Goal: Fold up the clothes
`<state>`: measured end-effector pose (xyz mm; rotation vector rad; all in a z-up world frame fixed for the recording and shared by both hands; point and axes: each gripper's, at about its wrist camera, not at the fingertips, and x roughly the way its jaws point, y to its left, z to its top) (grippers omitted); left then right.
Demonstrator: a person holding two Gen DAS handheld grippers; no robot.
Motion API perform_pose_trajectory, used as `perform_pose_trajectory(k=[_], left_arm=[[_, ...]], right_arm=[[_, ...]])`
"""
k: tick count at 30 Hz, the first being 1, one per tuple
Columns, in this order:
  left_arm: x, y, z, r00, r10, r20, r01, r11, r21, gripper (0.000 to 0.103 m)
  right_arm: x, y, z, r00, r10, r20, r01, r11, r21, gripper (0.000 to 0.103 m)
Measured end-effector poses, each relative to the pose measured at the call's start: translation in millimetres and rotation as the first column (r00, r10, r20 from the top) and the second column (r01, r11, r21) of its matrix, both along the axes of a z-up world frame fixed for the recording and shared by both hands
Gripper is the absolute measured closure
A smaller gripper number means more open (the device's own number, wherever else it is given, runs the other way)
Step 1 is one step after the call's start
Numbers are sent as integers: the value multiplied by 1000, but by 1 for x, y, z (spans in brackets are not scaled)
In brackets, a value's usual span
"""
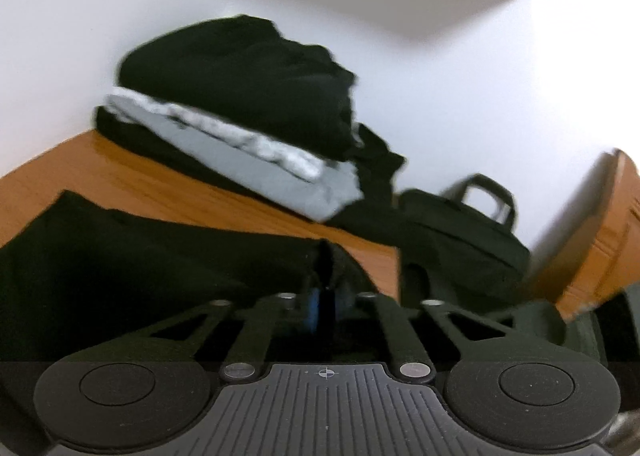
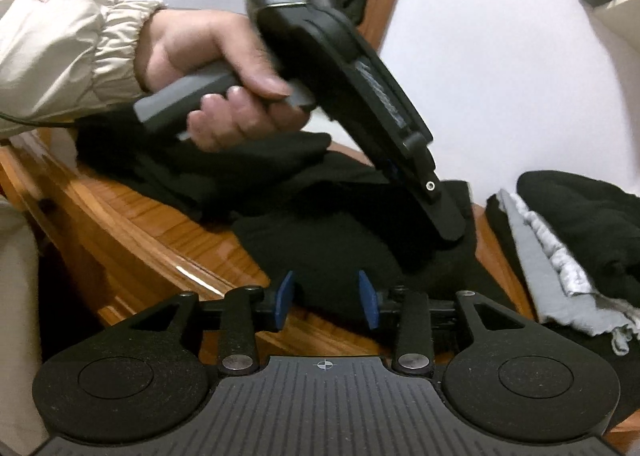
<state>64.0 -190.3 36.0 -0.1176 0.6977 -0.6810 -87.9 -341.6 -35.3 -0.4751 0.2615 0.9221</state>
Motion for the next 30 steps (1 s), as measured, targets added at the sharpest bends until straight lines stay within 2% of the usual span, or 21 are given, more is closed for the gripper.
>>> perform_pose_trajectory(k=[7, 11, 12, 14, 15, 18, 21, 25, 30], left_arm=[[10, 24, 9, 995, 95, -15, -96, 994, -42, 97], [14, 33, 8, 993, 112, -47, -115, 991, -65, 97], [15, 35, 7, 992, 113, -56, -117, 991, -66, 97], [16, 35, 6, 991, 117, -59, -121, 991, -56, 97], [16, 36, 6, 991, 121, -59, -124, 991, -56, 97], [14, 42, 11, 992, 119, -48, -123, 988, -90, 97], [7, 48, 29, 992, 122, -6, -122, 984, -131, 100], [-6, 58, 68, 987, 143, 75, -129, 976, -174, 100], [-17, 81, 109, 956, 270, 117, -238, 943, -232, 100]], right_arm=[[1, 19, -1, 999, 45, 8, -45, 999, -18, 65], [7, 31, -2, 998, 61, 20, -61, 998, -23, 68], [8, 34, -2, 998, 65, 14, -65, 998, -21, 72], [11, 37, -1, 996, 86, -10, -86, 996, -24, 93], [12, 39, -1, 995, 97, -23, -98, 995, -26, 99], [10, 42, 0, 996, 87, -19, -88, 995, -45, 102], [6, 36, 7, 998, 56, 3, -56, 998, -20, 102], [7, 14, 40, 1000, -13, 25, 10, 995, 98, 102], [10, 0, 82, 996, -64, 65, 50, 981, 189, 102]])
